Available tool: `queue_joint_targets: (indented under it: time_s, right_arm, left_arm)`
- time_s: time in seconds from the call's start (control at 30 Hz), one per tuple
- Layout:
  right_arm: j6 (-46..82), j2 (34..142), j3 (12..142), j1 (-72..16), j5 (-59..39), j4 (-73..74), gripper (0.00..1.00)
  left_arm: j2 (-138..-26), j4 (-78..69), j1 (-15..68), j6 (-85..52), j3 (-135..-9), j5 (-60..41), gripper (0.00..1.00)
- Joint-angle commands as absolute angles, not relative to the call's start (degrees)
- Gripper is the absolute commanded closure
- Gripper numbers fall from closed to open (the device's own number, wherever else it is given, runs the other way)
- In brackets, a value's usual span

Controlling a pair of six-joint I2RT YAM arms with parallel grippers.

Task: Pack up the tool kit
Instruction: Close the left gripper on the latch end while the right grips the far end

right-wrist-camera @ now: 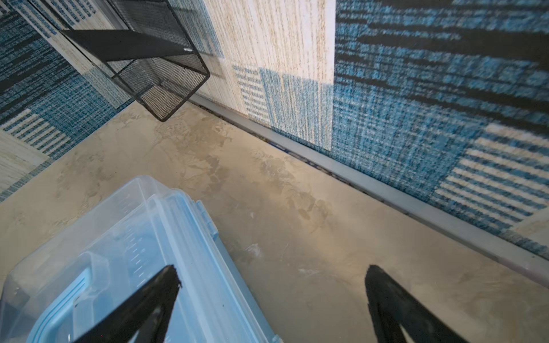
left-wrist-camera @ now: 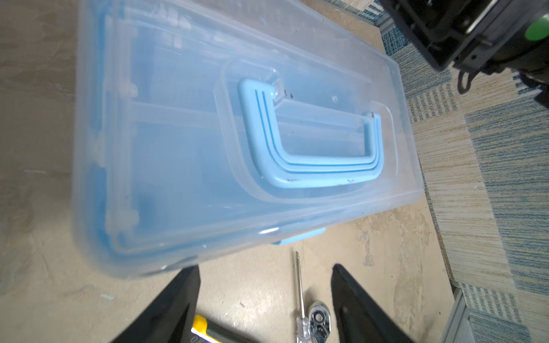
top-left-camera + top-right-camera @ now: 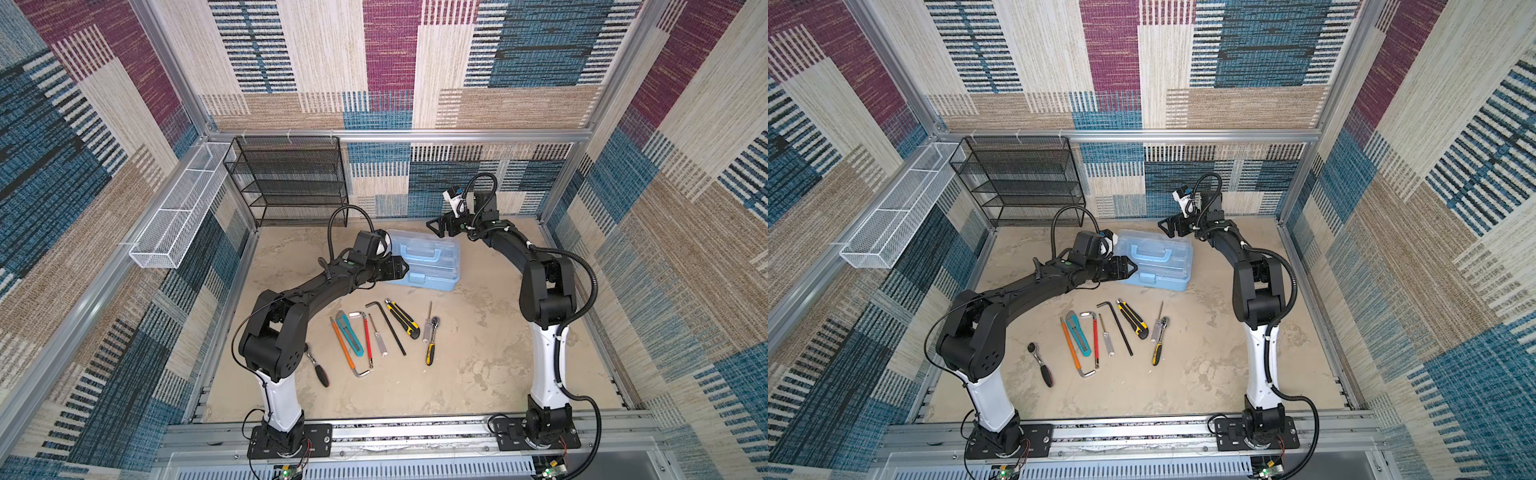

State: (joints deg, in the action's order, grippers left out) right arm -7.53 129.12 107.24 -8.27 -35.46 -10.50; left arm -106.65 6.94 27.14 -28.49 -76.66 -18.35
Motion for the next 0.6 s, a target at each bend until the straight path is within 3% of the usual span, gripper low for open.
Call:
queue_joint_targets:
  time_s: [0.0,0.57]
  right_arm:
    - [-7.37,127.84,104.41,-8.26,-37.52,-11.97,0.03]
    - [-2.53,109.6,75.91,-8.26,-38.03,-2.99,0.08]
  left_arm:
    - [-108.5,8.4,27.16,-27.72,-79.06,-18.49,0.27]
    - [-119.69,14.68,27.22,-25.17,-94.69,-22.39,0.27]
